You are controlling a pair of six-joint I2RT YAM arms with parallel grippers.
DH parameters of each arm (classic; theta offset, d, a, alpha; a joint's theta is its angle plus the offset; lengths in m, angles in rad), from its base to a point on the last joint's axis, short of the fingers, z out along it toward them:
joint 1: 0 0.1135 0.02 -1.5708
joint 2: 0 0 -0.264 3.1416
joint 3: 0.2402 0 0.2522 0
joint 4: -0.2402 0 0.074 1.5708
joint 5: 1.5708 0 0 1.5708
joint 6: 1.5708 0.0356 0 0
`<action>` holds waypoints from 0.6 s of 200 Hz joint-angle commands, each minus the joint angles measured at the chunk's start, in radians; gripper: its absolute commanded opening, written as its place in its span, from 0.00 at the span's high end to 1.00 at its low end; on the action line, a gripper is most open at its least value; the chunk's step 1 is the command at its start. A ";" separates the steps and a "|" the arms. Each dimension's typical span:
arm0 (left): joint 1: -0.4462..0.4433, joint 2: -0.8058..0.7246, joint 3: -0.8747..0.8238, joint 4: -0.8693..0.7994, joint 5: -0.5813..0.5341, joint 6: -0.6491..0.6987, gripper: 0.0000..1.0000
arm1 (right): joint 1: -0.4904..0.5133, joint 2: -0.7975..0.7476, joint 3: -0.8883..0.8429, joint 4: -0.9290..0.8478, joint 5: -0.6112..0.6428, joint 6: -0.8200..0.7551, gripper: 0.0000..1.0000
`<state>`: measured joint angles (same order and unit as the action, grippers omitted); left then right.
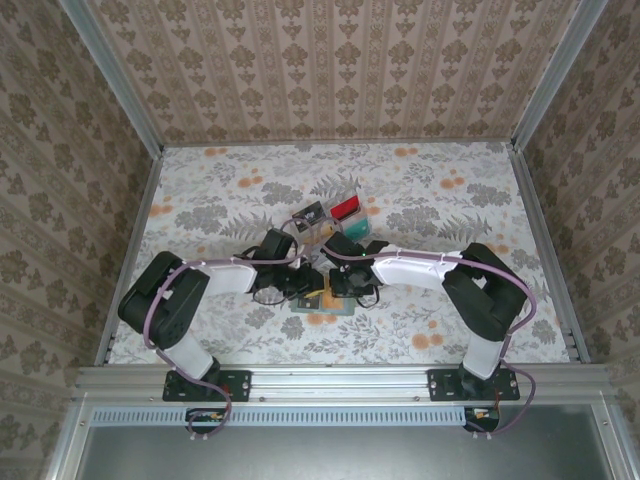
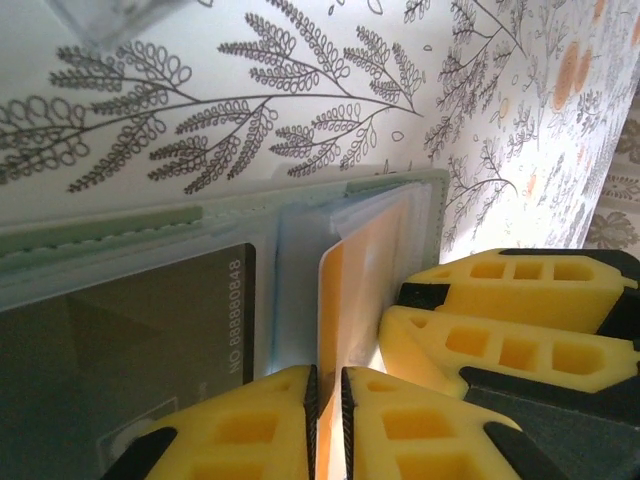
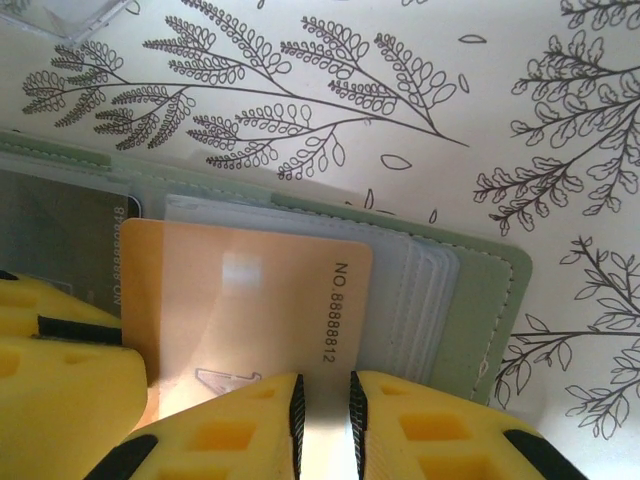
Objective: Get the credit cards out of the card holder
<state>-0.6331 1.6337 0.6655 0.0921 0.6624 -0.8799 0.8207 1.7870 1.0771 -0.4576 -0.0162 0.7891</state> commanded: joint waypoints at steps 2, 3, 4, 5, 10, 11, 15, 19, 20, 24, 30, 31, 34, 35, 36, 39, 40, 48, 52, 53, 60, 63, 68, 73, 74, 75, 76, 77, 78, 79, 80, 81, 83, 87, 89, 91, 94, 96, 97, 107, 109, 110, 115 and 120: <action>0.004 -0.005 -0.015 0.055 0.044 -0.014 0.86 | 0.003 0.037 0.008 -0.058 -0.002 0.007 0.76; 0.004 -0.005 -0.016 0.055 0.044 -0.014 0.86 | 0.004 0.037 0.008 -0.058 -0.002 0.008 0.76; 0.004 -0.005 -0.016 0.056 0.045 -0.014 0.87 | 0.004 0.037 0.008 -0.058 -0.002 0.008 0.76; 0.005 -0.007 -0.017 0.057 0.045 -0.014 0.87 | 0.004 0.037 0.007 -0.058 -0.003 0.008 0.76; 0.006 -0.007 -0.018 0.060 0.045 -0.014 0.88 | 0.003 0.039 0.008 -0.057 -0.003 0.009 0.76; 0.006 -0.008 -0.018 0.060 0.045 -0.014 0.88 | 0.003 0.039 0.008 -0.057 -0.003 0.009 0.76; 0.007 -0.009 -0.020 0.061 0.047 -0.014 0.89 | 0.003 0.040 0.007 -0.058 -0.004 0.008 0.76; 0.009 -0.011 -0.020 0.059 0.045 -0.014 0.90 | 0.003 0.041 0.007 -0.059 -0.003 0.009 0.76; 0.009 -0.011 -0.020 0.058 0.045 -0.013 0.90 | 0.003 0.041 0.007 -0.059 -0.003 0.009 0.76; 0.010 -0.013 -0.021 0.057 0.043 -0.012 0.92 | 0.004 0.042 0.007 -0.060 -0.002 0.010 0.76; 0.013 -0.017 -0.023 0.052 0.041 -0.009 0.92 | 0.004 0.042 0.009 -0.061 -0.002 0.010 0.76; 0.013 -0.017 -0.023 0.051 0.040 -0.009 0.92 | 0.004 0.042 0.009 -0.061 -0.003 0.010 0.76; 0.014 -0.019 -0.024 0.048 0.039 -0.005 0.93 | 0.004 0.043 0.008 -0.061 -0.003 0.010 0.76; 0.014 -0.020 -0.024 0.046 0.039 -0.005 0.93 | 0.003 0.042 0.008 -0.061 -0.003 0.010 0.76; 0.015 -0.021 -0.025 0.044 0.039 -0.004 0.93 | 0.003 0.042 0.008 -0.061 -0.003 0.010 0.76; 0.017 -0.024 -0.024 0.040 0.038 -0.001 0.94 | 0.003 0.042 0.008 -0.062 -0.001 0.011 0.76; 0.018 -0.025 -0.024 0.037 0.037 0.000 0.94 | 0.003 0.043 0.008 -0.062 -0.001 0.012 0.76; 0.023 -0.034 -0.028 0.030 0.032 0.008 0.97 | 0.004 0.041 0.007 -0.062 0.003 0.012 0.76; 0.026 -0.039 -0.031 0.027 0.032 0.011 0.98 | 0.003 0.040 0.007 -0.062 0.003 0.012 0.76; 0.027 -0.039 -0.032 0.026 0.031 0.011 0.99 | 0.004 0.040 0.006 -0.062 0.004 0.012 0.76; 0.032 -0.049 -0.036 0.024 0.031 0.017 1.00 | 0.004 0.037 0.006 -0.062 0.008 0.013 0.76; 0.034 -0.052 -0.039 0.023 0.031 0.017 1.00 | 0.003 0.037 0.006 -0.062 0.008 0.013 0.76; 0.038 -0.057 -0.042 0.021 0.032 0.021 1.00 | 0.003 0.035 0.006 -0.062 0.010 0.012 0.76; 0.040 -0.067 -0.048 0.022 0.030 0.024 1.00 | 0.002 0.033 0.007 -0.064 0.013 0.012 0.76; 0.041 -0.070 -0.048 0.023 0.030 0.025 1.00 | 0.002 0.033 0.006 -0.064 0.013 0.012 0.76; 0.041 -0.071 -0.049 0.023 0.030 0.026 1.00 | 0.002 0.032 0.007 -0.064 0.014 0.012 0.76; 0.041 -0.073 -0.051 0.022 0.029 0.026 1.00 | 0.002 0.032 0.006 -0.064 0.013 0.012 0.76; 0.041 -0.075 -0.051 0.021 0.027 0.027 1.00 | 0.003 0.031 0.006 -0.065 0.014 0.011 0.76; 0.042 -0.077 -0.052 0.020 0.026 0.028 1.00 | 0.002 0.031 0.006 -0.065 0.015 0.011 0.76; 0.042 -0.080 -0.054 0.020 0.025 0.028 1.00 | 0.003 0.031 0.006 -0.065 0.016 0.011 0.76; 0.043 -0.082 -0.054 0.019 0.022 0.029 1.00 | 0.002 0.030 0.006 -0.065 0.015 0.012 0.76; 0.044 -0.085 -0.056 0.019 0.021 0.030 1.00 | 0.002 0.030 0.006 -0.066 0.016 0.012 0.76; 0.045 -0.089 -0.058 0.018 0.019 0.029 1.00 | 0.003 0.030 0.007 -0.067 0.016 0.011 0.76; 0.048 -0.098 -0.062 0.014 0.012 0.034 1.00 | 0.002 0.028 0.006 -0.067 0.017 0.011 0.76; 0.049 -0.103 -0.064 0.011 0.011 0.035 1.00 | 0.003 0.026 0.007 -0.067 0.018 0.011 0.76; 0.051 -0.109 -0.065 0.008 0.009 0.038 1.00 | 0.002 0.025 0.006 -0.067 0.019 0.011 0.76; 0.054 -0.116 -0.068 0.005 0.007 0.042 1.00 | 0.002 0.023 0.007 -0.067 0.019 0.010 0.76; 0.056 -0.121 -0.069 -0.003 0.005 0.047 1.00 | 0.002 0.020 0.006 -0.067 0.019 0.010 0.76; 0.059 -0.123 -0.069 -0.003 0.003 0.048 1.00 | 0.001 0.019 0.005 -0.066 0.019 0.009 0.76; 0.074 -0.148 -0.075 -0.036 -0.004 0.067 1.00 | 0.000 0.008 0.001 -0.059 0.016 0.005 0.75; 0.078 -0.152 -0.076 -0.042 -0.006 0.069 1.00 | 0.000 0.006 0.001 -0.056 0.015 0.004 0.75; 0.078 -0.155 -0.077 -0.046 -0.006 0.073 1.00 | 0.000 0.005 -0.001 -0.055 0.014 0.004 0.75; 0.088 -0.166 -0.080 -0.059 -0.006 0.082 1.00 | -0.002 -0.004 -0.005 -0.043 0.008 0.000 0.75; 0.097 -0.178 -0.084 -0.072 -0.004 0.092 1.00 | -0.003 -0.016 -0.011 -0.026 -0.001 -0.007 0.74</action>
<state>-0.5732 1.5223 0.5995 0.0845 0.6689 -0.8547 0.8207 1.7908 1.0824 -0.4637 -0.0154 0.7891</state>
